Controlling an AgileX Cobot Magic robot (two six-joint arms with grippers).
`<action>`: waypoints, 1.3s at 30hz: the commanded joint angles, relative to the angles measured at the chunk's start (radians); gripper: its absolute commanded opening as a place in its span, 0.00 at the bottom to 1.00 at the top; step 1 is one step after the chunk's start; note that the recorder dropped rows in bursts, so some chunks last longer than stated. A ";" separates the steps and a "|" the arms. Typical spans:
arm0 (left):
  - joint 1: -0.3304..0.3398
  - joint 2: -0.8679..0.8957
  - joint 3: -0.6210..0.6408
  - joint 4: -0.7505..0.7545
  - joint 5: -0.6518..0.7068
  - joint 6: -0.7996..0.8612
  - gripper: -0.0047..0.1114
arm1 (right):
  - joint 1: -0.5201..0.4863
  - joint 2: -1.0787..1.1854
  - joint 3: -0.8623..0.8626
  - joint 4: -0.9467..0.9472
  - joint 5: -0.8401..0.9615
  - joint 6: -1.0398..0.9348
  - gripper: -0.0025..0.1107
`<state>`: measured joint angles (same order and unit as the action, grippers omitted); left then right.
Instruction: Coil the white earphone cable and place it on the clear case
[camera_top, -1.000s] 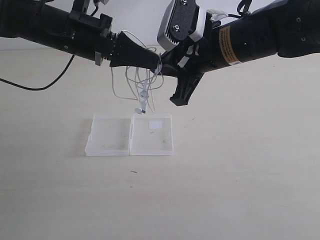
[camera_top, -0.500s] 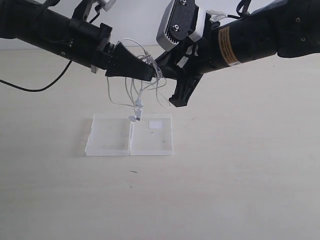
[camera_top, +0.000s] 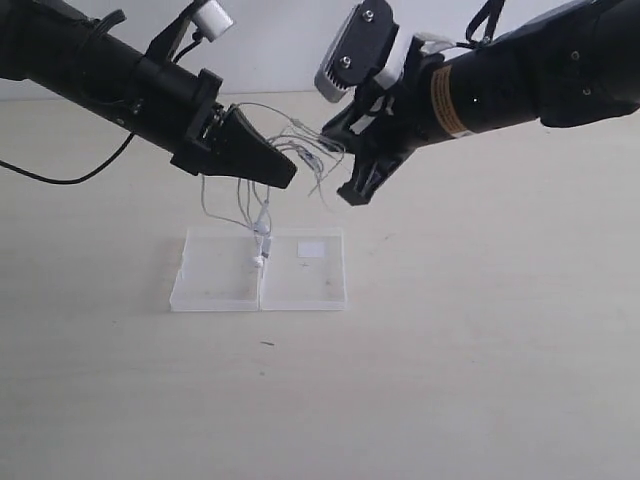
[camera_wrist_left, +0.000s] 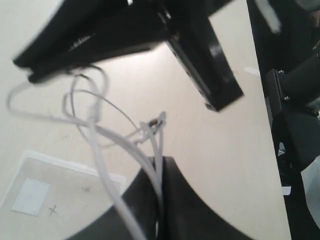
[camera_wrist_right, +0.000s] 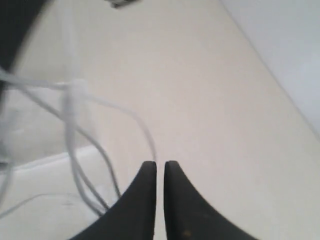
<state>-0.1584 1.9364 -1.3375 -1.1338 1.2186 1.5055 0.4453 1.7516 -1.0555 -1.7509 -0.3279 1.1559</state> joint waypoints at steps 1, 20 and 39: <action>-0.001 -0.006 0.001 0.000 0.002 0.004 0.04 | 0.000 -0.023 0.001 0.006 0.178 0.068 0.09; 0.001 0.051 0.001 0.075 0.002 0.062 0.04 | 0.000 -0.054 0.003 0.006 0.430 0.235 0.09; 0.057 0.096 0.001 0.118 -0.030 0.117 0.04 | 0.000 -0.239 0.070 0.130 0.524 0.198 0.06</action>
<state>-0.0950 2.0136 -1.3375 -0.9944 1.2134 1.6013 0.4453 1.6030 -1.0192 -1.6357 0.1865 1.3623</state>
